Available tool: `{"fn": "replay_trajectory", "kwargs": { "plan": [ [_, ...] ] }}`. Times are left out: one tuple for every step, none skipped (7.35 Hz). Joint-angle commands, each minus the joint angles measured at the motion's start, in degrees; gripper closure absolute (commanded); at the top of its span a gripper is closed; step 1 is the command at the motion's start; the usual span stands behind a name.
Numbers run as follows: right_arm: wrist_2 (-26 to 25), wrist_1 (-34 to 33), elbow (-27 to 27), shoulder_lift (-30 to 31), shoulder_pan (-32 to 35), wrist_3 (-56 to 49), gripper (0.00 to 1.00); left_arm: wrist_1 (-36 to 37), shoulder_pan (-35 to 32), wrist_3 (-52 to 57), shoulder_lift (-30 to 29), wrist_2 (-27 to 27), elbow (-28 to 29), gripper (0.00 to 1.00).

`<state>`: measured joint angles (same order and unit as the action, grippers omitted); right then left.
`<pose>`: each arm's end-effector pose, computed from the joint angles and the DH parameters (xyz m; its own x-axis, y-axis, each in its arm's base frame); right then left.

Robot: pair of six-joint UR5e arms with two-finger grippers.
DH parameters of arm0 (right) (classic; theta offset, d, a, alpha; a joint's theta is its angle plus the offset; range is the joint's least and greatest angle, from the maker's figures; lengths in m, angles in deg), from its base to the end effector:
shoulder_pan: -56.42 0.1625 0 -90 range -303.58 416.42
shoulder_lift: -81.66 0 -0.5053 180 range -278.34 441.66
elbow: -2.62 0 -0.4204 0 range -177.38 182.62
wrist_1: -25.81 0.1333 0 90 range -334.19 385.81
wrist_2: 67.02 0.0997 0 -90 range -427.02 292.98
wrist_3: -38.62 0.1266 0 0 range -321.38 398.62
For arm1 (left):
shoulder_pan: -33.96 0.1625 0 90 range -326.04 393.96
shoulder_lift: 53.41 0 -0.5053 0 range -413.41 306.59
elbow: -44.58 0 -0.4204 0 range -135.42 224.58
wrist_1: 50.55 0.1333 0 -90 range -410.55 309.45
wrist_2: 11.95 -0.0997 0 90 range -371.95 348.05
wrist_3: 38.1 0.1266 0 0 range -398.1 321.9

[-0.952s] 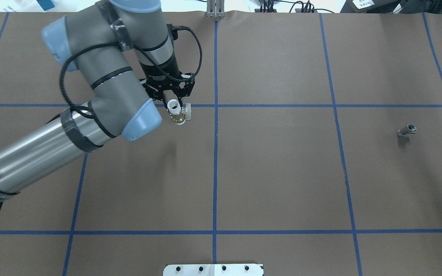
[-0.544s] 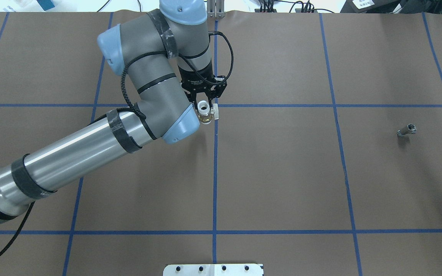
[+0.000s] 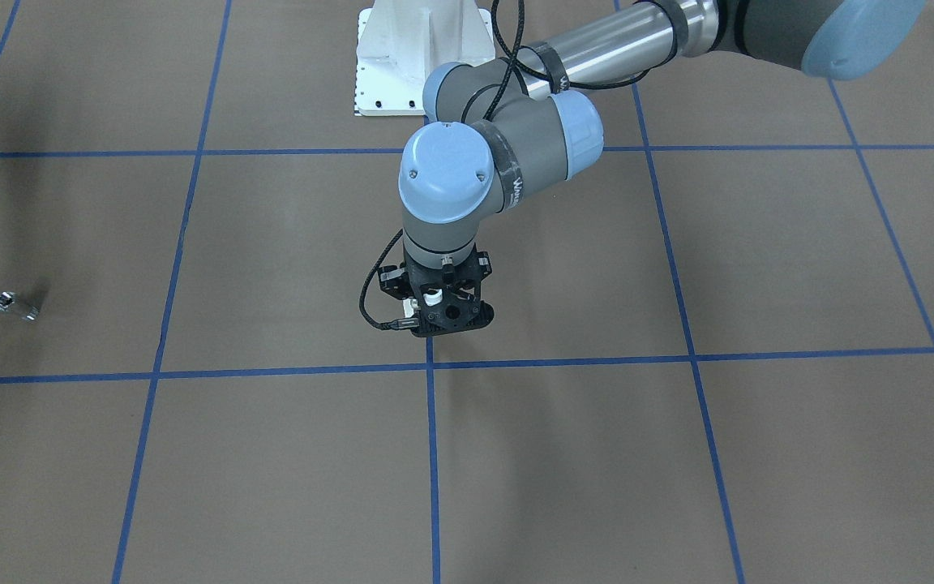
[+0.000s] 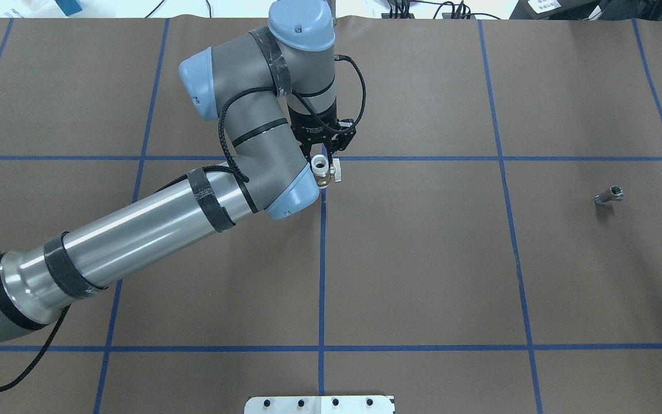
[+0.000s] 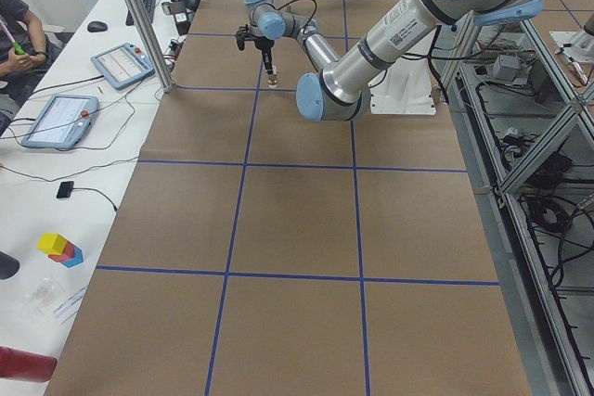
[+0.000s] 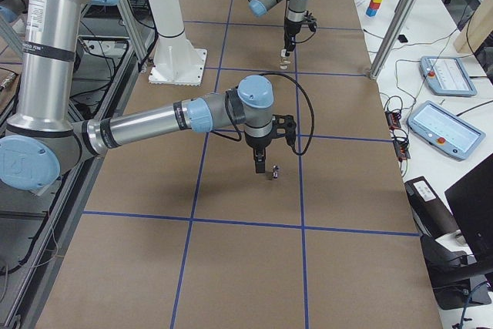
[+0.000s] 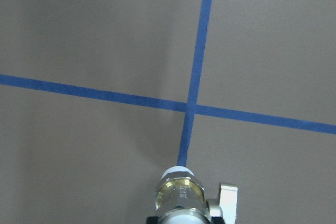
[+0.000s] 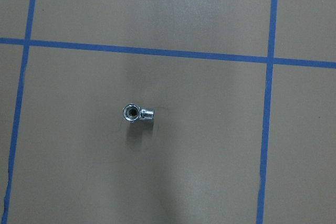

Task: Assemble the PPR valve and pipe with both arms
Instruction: 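Lower the valve upright onto the table center with the left gripper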

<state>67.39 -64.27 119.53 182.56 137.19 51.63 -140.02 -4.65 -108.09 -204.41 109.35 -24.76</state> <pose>-0.0247 -0.4309 0.6023 0.6917 -0.0827 0.7174 -0.0015 0.9933 0.1159 0.6676 -0.6195 0.1546 0.6575 -0.1509 -0.7382 0.0514 0.9864 -0.1559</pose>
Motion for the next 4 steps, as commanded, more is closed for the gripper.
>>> {"fn": "replay_trajectory", "kwargs": {
  "plan": [
    [0.0, 0.0, 0.2, 0.0, 0.0, 0.0, 0.00, 0.0, 0.6, -0.1, -0.1, -0.1, 0.3, 1.00],
    [0.0, 0.0, 0.2, 0.0, 0.0, 0.0, 0.00, 0.0, 0.8, -0.1, 0.0, -0.1, 0.3, 1.00],
    [0.1, 0.0, 0.2, 0.0, 0.0, 0.0, 0.00, 0.0, 0.8, -0.1, 0.1, -0.1, 0.4, 1.00],
    [0.1, 0.0, 0.2, 0.0, 0.0, 0.0, 0.00, 0.0, 0.8, -0.1, 0.1, 0.0, 0.4, 1.00]
  ]
}}
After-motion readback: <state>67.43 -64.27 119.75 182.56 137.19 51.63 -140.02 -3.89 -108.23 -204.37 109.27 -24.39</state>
